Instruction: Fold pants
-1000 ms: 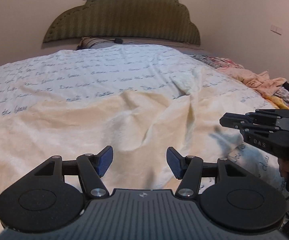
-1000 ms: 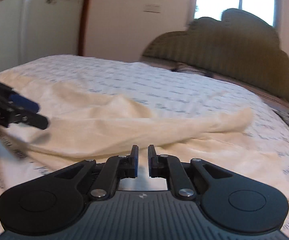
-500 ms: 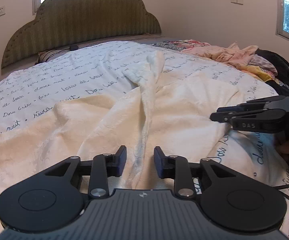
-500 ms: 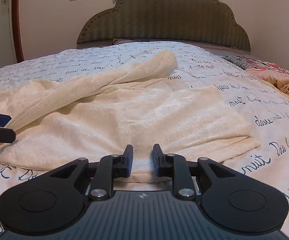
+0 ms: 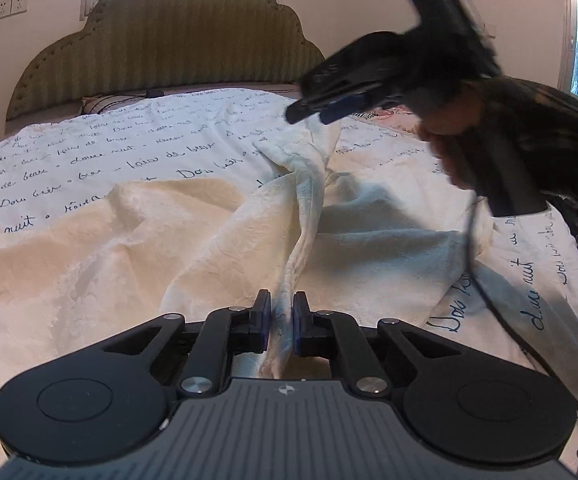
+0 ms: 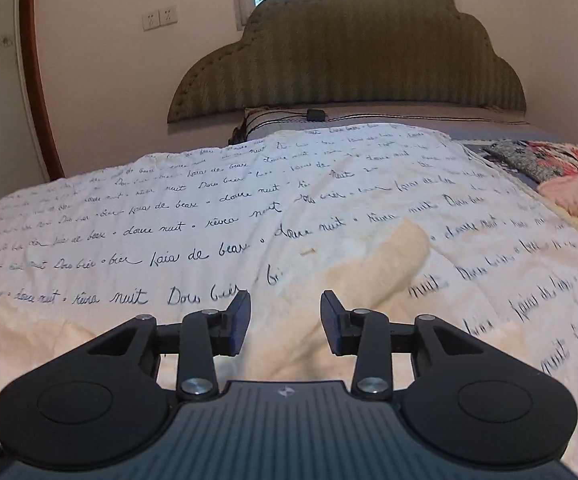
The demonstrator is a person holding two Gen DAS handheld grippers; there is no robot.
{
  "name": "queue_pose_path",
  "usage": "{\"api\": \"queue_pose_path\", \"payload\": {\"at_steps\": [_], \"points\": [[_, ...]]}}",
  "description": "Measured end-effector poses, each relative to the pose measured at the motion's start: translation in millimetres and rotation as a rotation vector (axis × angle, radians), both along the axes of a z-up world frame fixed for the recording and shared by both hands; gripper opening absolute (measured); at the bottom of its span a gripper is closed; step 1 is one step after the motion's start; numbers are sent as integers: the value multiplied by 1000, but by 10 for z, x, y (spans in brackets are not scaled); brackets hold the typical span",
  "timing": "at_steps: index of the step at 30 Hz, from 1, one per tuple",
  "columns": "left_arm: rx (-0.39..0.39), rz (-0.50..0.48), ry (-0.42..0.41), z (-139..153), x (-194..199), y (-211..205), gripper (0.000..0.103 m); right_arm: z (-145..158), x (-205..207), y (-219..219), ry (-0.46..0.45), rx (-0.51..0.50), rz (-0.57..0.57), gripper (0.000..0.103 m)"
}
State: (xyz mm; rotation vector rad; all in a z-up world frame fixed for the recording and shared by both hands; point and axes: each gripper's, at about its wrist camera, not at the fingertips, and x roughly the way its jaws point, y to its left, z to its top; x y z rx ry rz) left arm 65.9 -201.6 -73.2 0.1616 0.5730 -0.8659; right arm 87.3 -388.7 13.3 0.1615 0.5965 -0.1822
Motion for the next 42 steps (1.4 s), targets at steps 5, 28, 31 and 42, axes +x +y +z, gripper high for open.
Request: {"api": "queue_pose_path", "payload": {"at_steps": [5, 28, 31, 42], "points": [[-42, -5, 50, -26, 96, 69, 20, -267, 918, 43, 167, -101, -53, 41], [-67, -68, 78, -97, 232, 96, 45, -353, -30, -1007, -24, 290, -255, 10], [-58, -92, 72, -94, 230, 60, 54, -387, -5, -1084, -14, 294, -267, 10], [23, -99, 10, -81, 128, -62, 68, -571, 174, -1330, -75, 484, -248, 6]]}}
